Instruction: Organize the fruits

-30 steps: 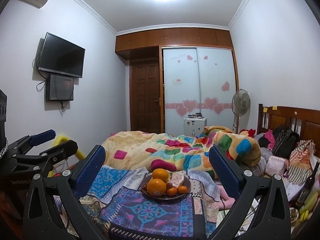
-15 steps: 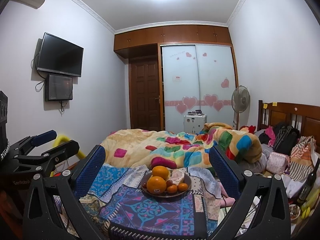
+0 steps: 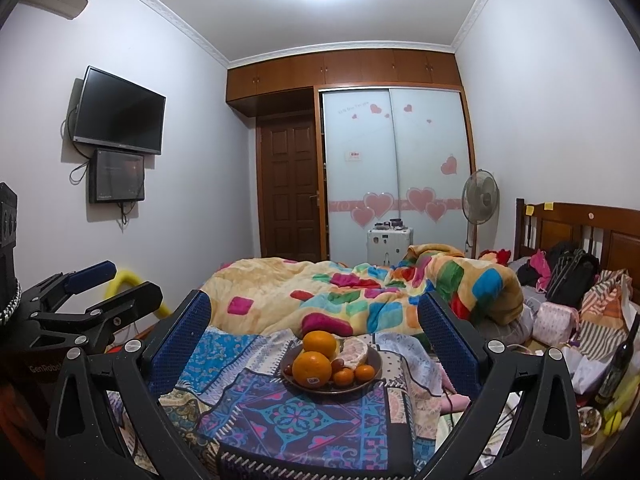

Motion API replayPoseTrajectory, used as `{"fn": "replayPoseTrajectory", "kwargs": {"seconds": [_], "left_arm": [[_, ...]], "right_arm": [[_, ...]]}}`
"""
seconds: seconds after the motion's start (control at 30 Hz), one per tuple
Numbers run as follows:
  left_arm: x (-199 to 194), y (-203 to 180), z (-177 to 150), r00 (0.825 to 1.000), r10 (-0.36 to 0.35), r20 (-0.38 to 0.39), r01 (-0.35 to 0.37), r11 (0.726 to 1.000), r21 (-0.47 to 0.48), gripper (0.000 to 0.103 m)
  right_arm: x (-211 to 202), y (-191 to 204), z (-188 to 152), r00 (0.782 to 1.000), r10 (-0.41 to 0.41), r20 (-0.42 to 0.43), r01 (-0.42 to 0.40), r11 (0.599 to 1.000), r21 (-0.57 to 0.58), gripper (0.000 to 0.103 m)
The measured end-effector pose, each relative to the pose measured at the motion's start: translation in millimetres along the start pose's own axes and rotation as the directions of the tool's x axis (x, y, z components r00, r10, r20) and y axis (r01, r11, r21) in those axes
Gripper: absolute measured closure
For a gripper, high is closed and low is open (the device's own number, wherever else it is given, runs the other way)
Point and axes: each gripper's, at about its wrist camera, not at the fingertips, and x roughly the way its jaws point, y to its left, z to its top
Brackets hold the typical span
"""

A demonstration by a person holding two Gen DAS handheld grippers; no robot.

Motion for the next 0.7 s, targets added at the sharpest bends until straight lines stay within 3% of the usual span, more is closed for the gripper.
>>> {"fn": "replayPoseTrajectory", "kwargs": {"seconds": [0.7], "left_arm": [[0.6, -2.3, 1.8, 1.000, -0.009, -0.001, 0.009, 1.000, 0.000, 0.000]], "right_arm": [[-0.8, 0.2, -0.3, 1.000, 0.001, 0.002, -0.001, 1.000, 0.003, 0.000]]}}
